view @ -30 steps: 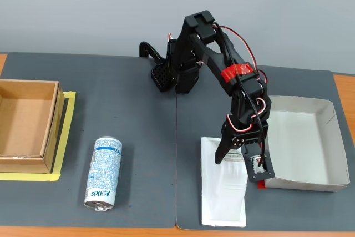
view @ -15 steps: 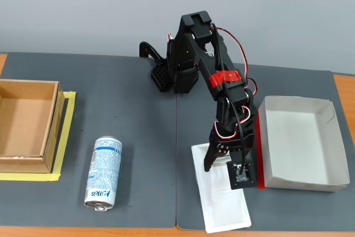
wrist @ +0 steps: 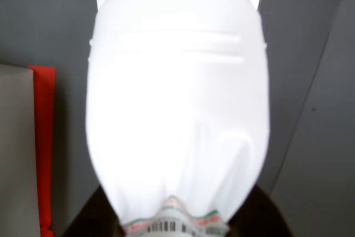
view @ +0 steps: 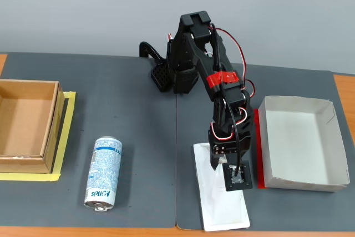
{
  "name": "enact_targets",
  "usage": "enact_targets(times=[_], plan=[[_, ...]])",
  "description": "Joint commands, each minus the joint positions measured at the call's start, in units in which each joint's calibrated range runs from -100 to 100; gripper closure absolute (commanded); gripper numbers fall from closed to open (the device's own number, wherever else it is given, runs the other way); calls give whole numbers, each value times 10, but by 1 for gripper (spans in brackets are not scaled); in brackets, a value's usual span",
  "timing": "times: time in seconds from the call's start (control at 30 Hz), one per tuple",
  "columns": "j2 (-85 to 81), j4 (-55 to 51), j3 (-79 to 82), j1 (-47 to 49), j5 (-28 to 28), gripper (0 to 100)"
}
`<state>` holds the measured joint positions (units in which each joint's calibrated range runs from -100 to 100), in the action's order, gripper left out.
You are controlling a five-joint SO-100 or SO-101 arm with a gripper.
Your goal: Pick the sandwich and put it in the gray box
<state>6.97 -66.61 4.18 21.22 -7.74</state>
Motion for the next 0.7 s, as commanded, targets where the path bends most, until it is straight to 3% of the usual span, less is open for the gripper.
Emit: enact_targets(times=[0.0,0.67], plan=[[-33,1,-17,11,-2,98],[-257,-3,-21,84,-2,98]])
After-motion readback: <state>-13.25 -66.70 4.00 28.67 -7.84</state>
